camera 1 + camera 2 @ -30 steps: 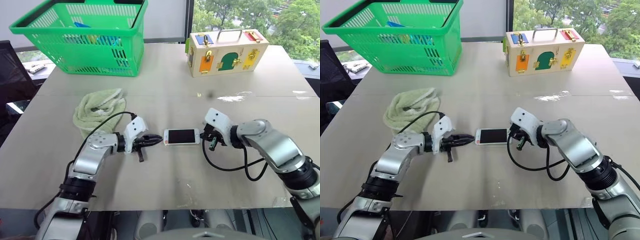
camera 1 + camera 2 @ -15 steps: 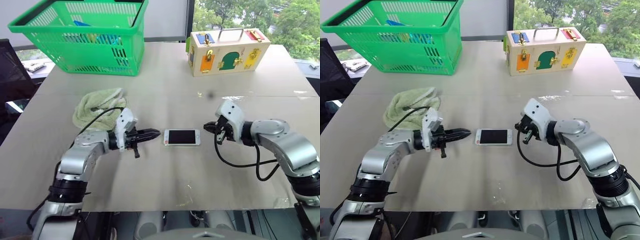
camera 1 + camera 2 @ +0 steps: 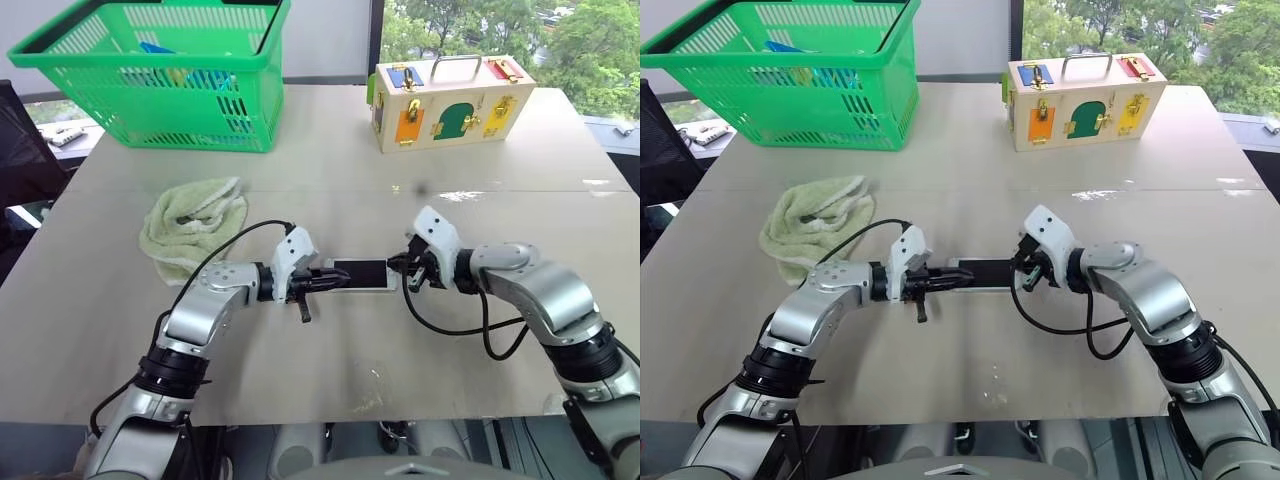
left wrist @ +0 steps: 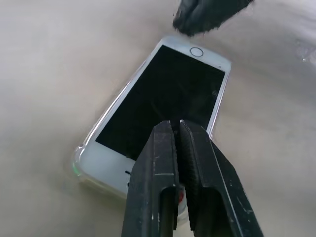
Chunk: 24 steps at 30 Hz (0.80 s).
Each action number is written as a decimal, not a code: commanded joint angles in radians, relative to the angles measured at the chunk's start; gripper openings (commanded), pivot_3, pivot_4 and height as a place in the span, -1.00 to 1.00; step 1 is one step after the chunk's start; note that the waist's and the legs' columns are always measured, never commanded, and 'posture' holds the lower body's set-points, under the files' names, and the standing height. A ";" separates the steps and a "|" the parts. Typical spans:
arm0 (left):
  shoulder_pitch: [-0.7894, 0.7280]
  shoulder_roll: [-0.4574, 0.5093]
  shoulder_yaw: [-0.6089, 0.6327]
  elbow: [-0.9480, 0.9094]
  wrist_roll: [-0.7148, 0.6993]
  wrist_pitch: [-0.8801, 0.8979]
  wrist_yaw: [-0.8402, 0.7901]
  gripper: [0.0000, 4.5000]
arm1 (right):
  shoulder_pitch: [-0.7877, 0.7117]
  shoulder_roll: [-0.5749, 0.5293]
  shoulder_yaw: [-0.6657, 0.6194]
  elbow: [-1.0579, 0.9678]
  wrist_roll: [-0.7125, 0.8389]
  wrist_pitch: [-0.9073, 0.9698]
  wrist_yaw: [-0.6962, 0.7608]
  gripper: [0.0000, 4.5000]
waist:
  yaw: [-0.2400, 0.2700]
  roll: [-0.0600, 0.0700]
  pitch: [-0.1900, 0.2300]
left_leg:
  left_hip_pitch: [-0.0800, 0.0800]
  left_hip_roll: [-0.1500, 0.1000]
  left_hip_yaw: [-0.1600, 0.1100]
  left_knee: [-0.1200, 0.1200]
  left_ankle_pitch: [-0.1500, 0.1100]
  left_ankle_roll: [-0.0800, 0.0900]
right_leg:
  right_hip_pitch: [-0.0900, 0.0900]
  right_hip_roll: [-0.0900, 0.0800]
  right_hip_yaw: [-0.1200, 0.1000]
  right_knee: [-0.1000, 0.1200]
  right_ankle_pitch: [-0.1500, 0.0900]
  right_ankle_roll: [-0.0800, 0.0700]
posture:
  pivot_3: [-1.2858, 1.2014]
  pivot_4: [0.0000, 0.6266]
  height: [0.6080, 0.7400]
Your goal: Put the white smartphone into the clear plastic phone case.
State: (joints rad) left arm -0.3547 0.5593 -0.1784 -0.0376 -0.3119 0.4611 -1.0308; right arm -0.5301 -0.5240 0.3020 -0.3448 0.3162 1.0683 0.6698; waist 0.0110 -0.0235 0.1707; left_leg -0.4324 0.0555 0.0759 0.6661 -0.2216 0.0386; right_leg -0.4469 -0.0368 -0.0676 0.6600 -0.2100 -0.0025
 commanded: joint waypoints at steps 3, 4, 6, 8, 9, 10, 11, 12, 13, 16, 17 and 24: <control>0.041 0.005 -0.020 0.031 0.039 -0.034 0.013 -0.88 | -0.037 -0.017 0.044 0.045 -0.008 0.034 0.010 -1.00 | 0.000 0.000 -0.001 | 0.001 0.000 0.001 0.000 0.000 0.000 | 0.000 -0.001 0.001 0.000 -0.001 -0.001 | 0.03 -0.52 1.00; 0.047 0.005 -0.020 0.036 0.040 -0.043 0.013 -0.88 | -0.043 -0.016 0.053 0.065 -0.009 0.045 0.010 -1.00 | 0.000 0.000 -0.001 | 0.001 0.000 0.002 0.000 0.000 0.000 | 0.000 -0.001 0.001 0.000 -0.001 -0.002 | 0.03 -0.52 1.00; 0.055 0.007 -0.019 0.038 0.040 -0.054 0.014 -0.88 | -0.051 -0.015 0.066 0.094 -0.011 0.060 0.010 -1.00 | 0.001 0.000 -0.003 | 0.002 0.000 0.001 0.000 0.000 0.000 | 0.001 -0.001 0.001 0.001 -0.002 -0.003 | 0.03 -0.52 1.00; 0.061 0.007 -0.016 0.047 0.041 -0.067 0.015 -0.88 | -0.060 -0.006 0.077 0.143 -0.008 0.080 0.012 -1.00 | 0.001 0.000 -0.006 | 0.002 0.000 0.001 0.000 0.000 0.000 | 0.001 -0.001 0.001 0.001 -0.002 -0.003 | 0.03 -0.52 1.00; 0.064 0.007 -0.015 0.052 0.042 -0.076 0.016 -0.88 | -0.064 0.002 0.079 0.169 -0.001 0.088 0.018 -1.00 | 0.001 0.000 -0.008 | 0.003 0.000 0.001 0.000 0.000 0.000 | 0.001 -0.001 0.001 0.001 -0.002 -0.003 | 0.03 -0.52 1.00; 0.066 0.007 -0.014 0.055 0.043 -0.082 0.017 -0.88 | -0.066 0.007 0.079 0.185 0.003 0.093 0.022 -1.00 | 0.001 0.000 -0.012 | 0.003 0.000 0.001 0.000 0.000 0.000 | 0.001 -0.001 0.001 0.001 -0.002 -0.003 | 0.03 -0.52 1.00; 0.070 0.007 -0.012 0.058 0.044 -0.088 0.019 -0.88 | -0.069 0.011 0.089 0.206 0.005 0.096 0.032 -1.00 | 0.001 0.000 -0.014 | 0.003 0.000 0.001 0.000 0.000 0.000 | 0.002 -0.001 0.000 0.001 -0.002 -0.003 | 0.03 -0.52 1.00; 0.074 0.006 -0.011 0.061 0.044 -0.094 0.020 -0.88 | -0.072 0.016 0.100 0.231 0.007 0.100 0.042 -1.00 | 0.001 0.000 -0.015 | 0.003 0.000 0.001 0.000 0.000 0.000 | 0.002 -0.001 0.000 0.001 -0.002 -0.003 | 0.03 -0.52 1.00; 0.077 0.006 -0.010 0.061 0.044 -0.097 0.021 -0.88 | -0.073 0.018 0.108 0.245 0.007 0.103 0.048 -1.00 | 0.000 0.000 -0.016 | 0.005 0.000 0.001 0.000 0.000 0.000 | 0.003 -0.001 0.000 0.001 -0.002 -0.003 | 0.03 -0.52 1.00; 0.089 0.005 -0.007 0.055 0.044 -0.103 0.026 -0.88 | -0.076 0.014 0.175 0.310 -0.018 0.086 0.078 -1.00 | 0.000 0.001 -0.018 | 0.013 0.000 0.001 0.000 0.000 0.000 | 0.009 -0.007 0.000 0.000 -0.002 -0.003 | 0.03 -0.52 1.00; 0.093 0.004 -0.007 0.053 0.043 -0.103 0.028 -0.88 | -0.078 0.012 0.202 0.334 -0.031 0.075 0.089 -1.00 | -0.001 0.001 -0.019 | 0.016 0.000 0.001 -0.002 -0.001 -0.001 | 0.012 -0.008 0.000 -0.001 -0.002 -0.003 | 0.03 -0.52 1.00; 0.105 0.002 -0.008 0.038 0.041 -0.100 0.039 -0.88 | -0.088 -0.002 0.331 0.419 -0.129 0.000 0.130 -1.00 | -0.003 0.002 -0.048 | 0.020 -0.001 0.000 -0.010 -0.003 -0.005 | 0.015 -0.013 -0.004 -0.006 -0.002 -0.004 | 0.03 -0.52 1.00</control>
State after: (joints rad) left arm -0.2679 0.5560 -0.1705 -0.0083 -0.2931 0.3465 -0.9973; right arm -0.6895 -0.5083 0.4839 -0.0506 0.2510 1.0308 0.7932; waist 0.0080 -0.0213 0.1225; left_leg -0.4120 0.0546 0.0763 0.6558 -0.2248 0.0336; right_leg -0.4322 -0.0494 -0.0713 0.6538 -0.2123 -0.0061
